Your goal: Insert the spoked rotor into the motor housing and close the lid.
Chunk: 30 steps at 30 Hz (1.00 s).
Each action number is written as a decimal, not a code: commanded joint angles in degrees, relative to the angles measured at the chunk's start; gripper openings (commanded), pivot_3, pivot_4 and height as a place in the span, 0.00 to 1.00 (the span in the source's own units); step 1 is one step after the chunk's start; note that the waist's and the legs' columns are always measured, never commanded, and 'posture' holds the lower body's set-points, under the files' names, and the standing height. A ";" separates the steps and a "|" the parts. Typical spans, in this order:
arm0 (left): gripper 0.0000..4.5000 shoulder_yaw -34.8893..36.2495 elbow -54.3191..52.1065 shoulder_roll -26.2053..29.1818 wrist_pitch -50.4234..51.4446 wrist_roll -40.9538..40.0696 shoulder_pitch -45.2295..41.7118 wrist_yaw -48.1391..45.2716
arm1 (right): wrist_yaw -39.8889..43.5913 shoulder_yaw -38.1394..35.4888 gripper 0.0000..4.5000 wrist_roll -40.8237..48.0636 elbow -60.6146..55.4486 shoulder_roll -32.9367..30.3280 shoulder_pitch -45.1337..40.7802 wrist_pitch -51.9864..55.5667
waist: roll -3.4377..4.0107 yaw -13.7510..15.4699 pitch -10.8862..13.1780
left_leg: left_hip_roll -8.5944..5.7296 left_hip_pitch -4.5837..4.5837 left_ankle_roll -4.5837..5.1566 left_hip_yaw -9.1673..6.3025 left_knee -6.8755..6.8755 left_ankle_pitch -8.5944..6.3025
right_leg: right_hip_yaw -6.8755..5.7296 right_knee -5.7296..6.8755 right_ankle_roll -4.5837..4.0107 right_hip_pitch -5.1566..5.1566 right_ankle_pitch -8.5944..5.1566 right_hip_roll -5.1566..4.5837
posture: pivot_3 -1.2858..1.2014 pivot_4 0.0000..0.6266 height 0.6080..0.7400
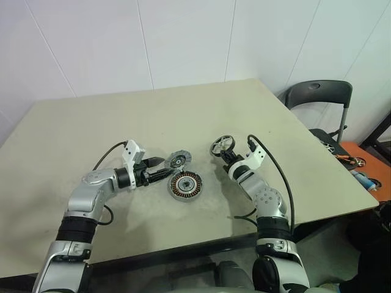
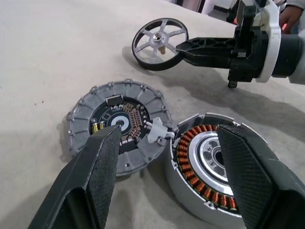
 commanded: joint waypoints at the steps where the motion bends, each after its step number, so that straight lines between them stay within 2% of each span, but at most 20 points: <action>1: 0.76 0.41 -1.23 -0.03 -0.79 -0.25 -0.45 0.01 | 1.75 -1.70 0.08 3.84 -1.14 -0.66 1.51 5.03 | 0.00 0.06 0.00 | 0.00 0.00 0.00 0.00 0.00 0.00 | 0.00 -0.01 0.00 -0.02 0.00 0.00 | 0.52 0.00 1.00; 5: 0.76 0.64 -1.06 -0.07 -0.41 -0.59 -0.81 -0.40 | 6.68 -1.17 0.08 13.05 -8.50 -4.24 1.18 17.26 | 0.19 0.13 0.13 | 0.00 -0.14 0.00 -0.02 -0.09 0.00 | 0.00 -0.02 0.02 -0.24 0.01 0.00 | 0.52 0.00 1.00; 9: 0.76 0.69 -0.05 0.12 -0.81 -0.31 -1.47 -0.77 | 9.28 -2.70 0.08 26.64 -12.33 -10.11 0.70 32.41 | 0.31 0.18 0.20 | 0.00 -0.19 0.00 0.00 -0.43 0.00 | 0.05 -0.04 0.04 -0.45 0.16 -0.01 | 0.52 0.00 1.00; 13: 0.76 0.80 0.11 0.20 -0.67 -0.36 -1.71 -0.88 | 8.50 -2.28 0.08 35.08 -17.11 -14.15 3.18 39.36 | 0.31 0.27 0.20 | 0.00 -0.14 0.00 -0.02 -0.77 0.00 | 0.04 -0.07 0.08 -0.53 0.03 -0.01 | 0.52 0.00 1.00; 17: 0.76 1.05 -0.14 0.46 -0.47 -0.53 -1.53 -0.95 | 7.21 -0.44 0.08 45.38 -22.51 -18.86 7.99 43.25 | 0.30 0.35 0.20 | 0.00 -0.22 0.01 -0.01 -0.83 0.00 | 0.04 -0.14 0.11 -0.56 -0.06 -0.03 | 0.52 0.00 1.00; 20: 0.76 1.13 -0.24 0.74 -0.49 -0.52 -1.28 -1.15 | 4.56 5.83 0.08 53.97 -27.35 -22.67 14.64 44.84 | 0.25 0.50 0.21 | 0.00 -0.26 0.02 -0.01 -0.83 -0.01 | 0.04 -0.17 0.14 -0.55 -0.10 -0.03 | 0.52 0.00 1.00; 23: 0.76 1.02 -0.67 0.73 -0.35 -0.52 -1.05 -1.15 | 1.81 12.24 0.08 60.90 -30.28 -25.46 18.27 41.92 | 0.24 0.18 0.22 | 0.00 -0.26 0.03 0.00 -0.83 -0.02 | 0.05 -0.14 0.26 -0.57 -0.29 -0.03 | 0.52 0.00 1.00; 26: 0.76 1.00 -1.19 0.74 -0.16 -0.55 -0.86 -1.10 | -0.44 16.62 0.08 64.99 -30.50 -27.03 18.26 38.19 | 0.19 0.19 0.25 | 0.00 -0.26 0.03 0.11 -0.75 -0.02 | 0.16 -0.10 0.12 -0.50 -0.39 0.00 | 0.52 0.00 1.00; 30: 0.76 1.12 -2.28 1.01 0.38 -0.68 -0.53 -1.00 | -1.45 20.82 0.08 65.82 -27.91 -28.23 14.34 35.18 | 0.10 0.29 0.28 | 0.00 -0.17 0.03 0.10 -0.70 -0.02 | 0.16 -0.12 0.10 -0.35 -0.41 0.01 | 0.52 0.00 1.00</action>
